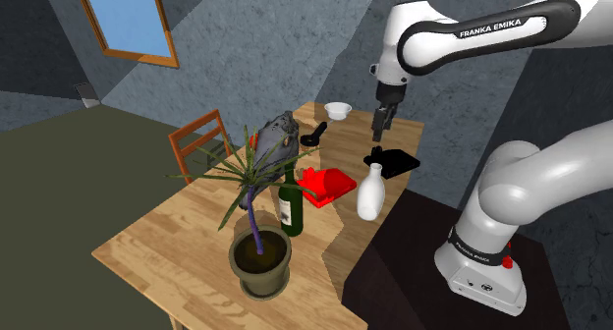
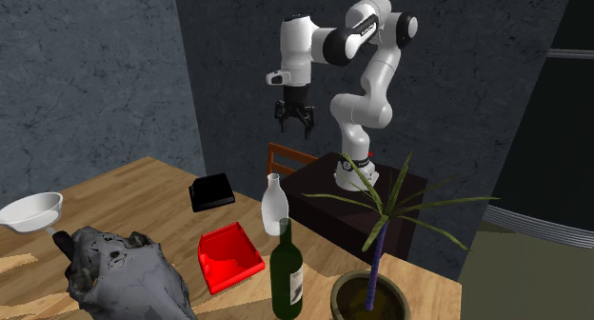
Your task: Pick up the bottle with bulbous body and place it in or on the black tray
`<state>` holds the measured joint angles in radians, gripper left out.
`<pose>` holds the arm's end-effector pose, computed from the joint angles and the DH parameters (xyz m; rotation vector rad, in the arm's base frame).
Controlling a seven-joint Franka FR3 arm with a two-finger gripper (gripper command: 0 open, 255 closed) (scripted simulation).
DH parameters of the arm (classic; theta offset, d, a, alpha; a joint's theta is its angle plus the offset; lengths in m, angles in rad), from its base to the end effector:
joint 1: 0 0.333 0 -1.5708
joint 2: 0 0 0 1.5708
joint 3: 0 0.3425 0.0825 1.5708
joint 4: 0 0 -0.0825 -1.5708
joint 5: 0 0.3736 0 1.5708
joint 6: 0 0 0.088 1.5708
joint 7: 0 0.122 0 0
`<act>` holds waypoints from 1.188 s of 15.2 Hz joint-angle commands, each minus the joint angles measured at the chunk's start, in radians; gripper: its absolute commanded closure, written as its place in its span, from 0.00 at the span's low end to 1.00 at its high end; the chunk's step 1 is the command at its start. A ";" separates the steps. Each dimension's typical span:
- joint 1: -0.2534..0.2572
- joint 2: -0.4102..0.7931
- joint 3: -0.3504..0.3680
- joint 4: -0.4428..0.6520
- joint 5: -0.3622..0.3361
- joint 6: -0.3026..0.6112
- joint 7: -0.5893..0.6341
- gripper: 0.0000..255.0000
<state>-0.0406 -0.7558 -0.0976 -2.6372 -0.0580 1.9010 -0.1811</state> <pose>0.2933 -0.0480 0.4817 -3.1293 -0.1364 -0.0303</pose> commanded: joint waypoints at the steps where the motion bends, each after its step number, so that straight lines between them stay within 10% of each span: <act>1: -0.013 0.019 -0.022 -0.051 -0.020 0.071 -0.023 0.00; 18: -0.083 0.442 -0.194 -0.195 -0.123 0.636 -0.178 0.00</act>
<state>-0.1255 -0.3322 -0.2889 -2.8282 -0.1829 2.5139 -0.3587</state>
